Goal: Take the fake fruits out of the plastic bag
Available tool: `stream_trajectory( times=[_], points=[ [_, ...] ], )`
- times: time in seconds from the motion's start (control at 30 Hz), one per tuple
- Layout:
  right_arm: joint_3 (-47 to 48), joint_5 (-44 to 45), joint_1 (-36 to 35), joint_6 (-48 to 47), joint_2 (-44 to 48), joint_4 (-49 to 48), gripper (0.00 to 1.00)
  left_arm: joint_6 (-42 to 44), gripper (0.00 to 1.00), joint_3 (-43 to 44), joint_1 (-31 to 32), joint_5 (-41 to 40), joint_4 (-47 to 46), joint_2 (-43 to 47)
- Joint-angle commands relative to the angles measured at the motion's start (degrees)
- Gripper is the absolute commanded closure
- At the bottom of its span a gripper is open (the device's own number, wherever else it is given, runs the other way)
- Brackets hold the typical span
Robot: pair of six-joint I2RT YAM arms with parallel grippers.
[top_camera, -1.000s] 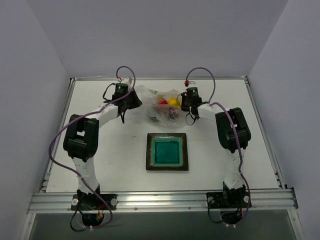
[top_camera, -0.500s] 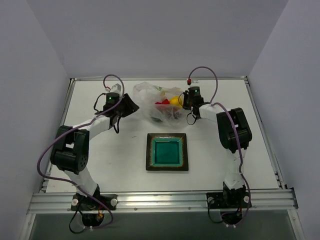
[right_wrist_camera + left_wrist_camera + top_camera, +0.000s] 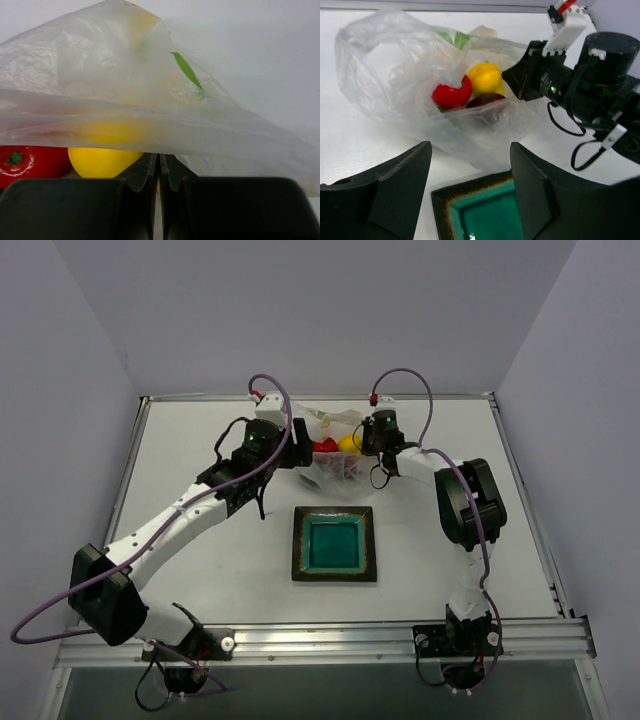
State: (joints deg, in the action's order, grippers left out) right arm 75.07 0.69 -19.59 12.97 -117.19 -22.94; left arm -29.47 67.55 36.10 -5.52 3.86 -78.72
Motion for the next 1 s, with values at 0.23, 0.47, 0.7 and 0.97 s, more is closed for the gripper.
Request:
stream_trajectory(
  times=[0.23, 0.47, 0.7, 0.97],
  points=[
    [0.2, -0.1, -0.4, -0.8, 4.9, -0.5, 1.0, 15.5, 0.34, 29.2, -0.9, -4.5, 15.4, -24.7],
    [-0.2, -0.1, -0.4, -0.6, 5.6, -1.1, 1.0, 18.3, 0.2, 41.1, -1.4, -4.0, 21.7, -35.4],
    [-0.5, -1.7, -0.7, -0.2, 5.3, -1.1, 1.0, 20.5, 0.29, 46.2, -2.7, -6.9, 19.5, -40.9],
    [1.0, -1.7, -0.2, -0.8, 2.8, -0.4, 1.0, 19.8, 0.97, 42.1, -7.8, -10.6, 12.2, -40.3]
  ],
)
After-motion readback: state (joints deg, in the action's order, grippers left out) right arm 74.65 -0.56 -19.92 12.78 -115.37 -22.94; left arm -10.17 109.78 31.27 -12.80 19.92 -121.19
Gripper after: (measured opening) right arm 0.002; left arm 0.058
